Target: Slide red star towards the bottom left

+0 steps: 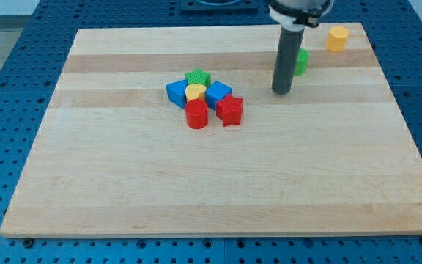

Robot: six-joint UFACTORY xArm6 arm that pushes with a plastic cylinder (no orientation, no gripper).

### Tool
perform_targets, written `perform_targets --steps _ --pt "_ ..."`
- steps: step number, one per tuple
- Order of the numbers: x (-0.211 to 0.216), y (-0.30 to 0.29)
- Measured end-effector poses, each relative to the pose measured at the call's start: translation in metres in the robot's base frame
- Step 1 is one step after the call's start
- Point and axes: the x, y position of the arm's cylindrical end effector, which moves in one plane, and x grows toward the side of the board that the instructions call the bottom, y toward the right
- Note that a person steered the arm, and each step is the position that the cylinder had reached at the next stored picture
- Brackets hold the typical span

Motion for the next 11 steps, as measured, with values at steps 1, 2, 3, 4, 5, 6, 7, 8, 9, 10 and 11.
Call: perform_targets --steps 1,2,3,4,5,6,7,8,9,10,11 --pt "0.025 -0.022" --pt "0.047 -0.044" --pt "0.047 -0.054" --pt "0.033 -0.054" --pt "0.021 -0.056" --pt "0.027 -0.071" --pt "0.052 -0.096" --pt "0.08 -0.117" --pt "0.094 -0.144" --pt "0.089 -0.148" --pt "0.073 -0.148"
